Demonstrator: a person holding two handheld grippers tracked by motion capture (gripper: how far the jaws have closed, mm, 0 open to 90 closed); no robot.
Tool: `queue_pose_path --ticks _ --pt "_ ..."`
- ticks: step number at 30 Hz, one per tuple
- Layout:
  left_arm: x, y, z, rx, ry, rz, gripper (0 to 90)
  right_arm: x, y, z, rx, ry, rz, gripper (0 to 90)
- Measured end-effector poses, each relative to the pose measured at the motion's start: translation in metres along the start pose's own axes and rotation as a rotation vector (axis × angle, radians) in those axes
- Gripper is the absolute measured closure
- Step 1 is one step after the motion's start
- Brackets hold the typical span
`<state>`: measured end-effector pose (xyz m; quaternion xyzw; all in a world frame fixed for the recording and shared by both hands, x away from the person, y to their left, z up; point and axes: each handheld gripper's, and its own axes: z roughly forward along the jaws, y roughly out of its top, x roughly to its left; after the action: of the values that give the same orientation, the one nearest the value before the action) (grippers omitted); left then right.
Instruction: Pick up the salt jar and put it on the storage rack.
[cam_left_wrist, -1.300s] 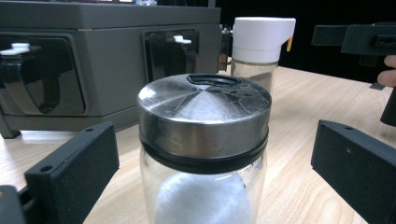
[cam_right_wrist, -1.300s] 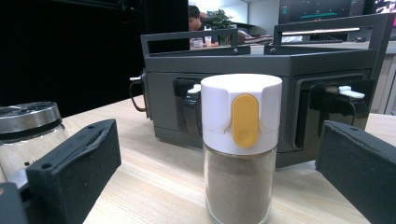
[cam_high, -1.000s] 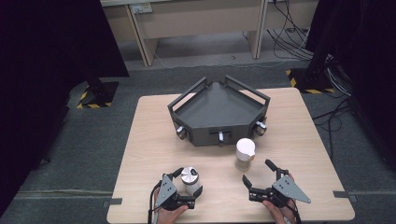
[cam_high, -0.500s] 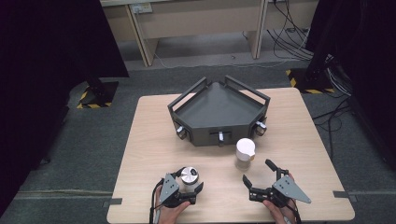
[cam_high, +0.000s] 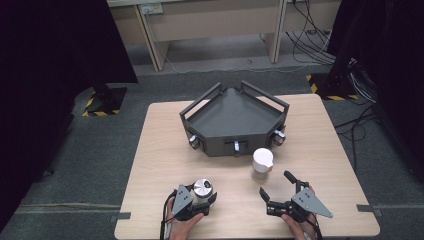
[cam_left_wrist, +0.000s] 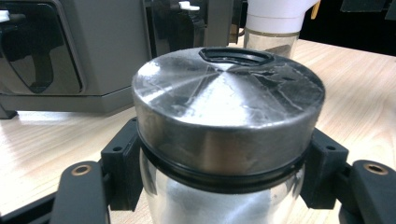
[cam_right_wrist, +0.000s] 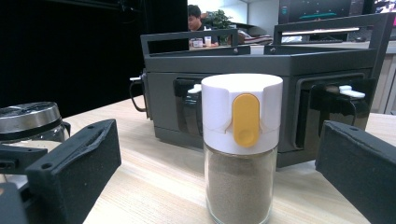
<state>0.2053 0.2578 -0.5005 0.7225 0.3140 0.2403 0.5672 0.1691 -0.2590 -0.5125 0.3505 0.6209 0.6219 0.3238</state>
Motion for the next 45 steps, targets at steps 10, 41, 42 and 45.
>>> queue_pose_path --ticks 10,41,42,45 --pt "-0.003 -0.003 0.000 -0.017 0.006 0.022 30.5 0.000 0.000 0.000 -0.004 0.006 -0.003 0.3" --pt "0.006 0.028 0.003 -0.097 -0.046 -0.009 30.6 -0.002 -0.001 0.002 -0.001 0.010 0.011 0.3" --pt "0.007 0.030 0.003 -0.099 -0.044 -0.007 30.6 -0.002 -0.001 0.002 -0.001 0.010 0.011 0.3" --pt "0.010 0.035 0.004 -0.108 -0.046 -0.018 30.6 -0.002 -0.001 0.002 -0.002 0.012 0.012 0.3"
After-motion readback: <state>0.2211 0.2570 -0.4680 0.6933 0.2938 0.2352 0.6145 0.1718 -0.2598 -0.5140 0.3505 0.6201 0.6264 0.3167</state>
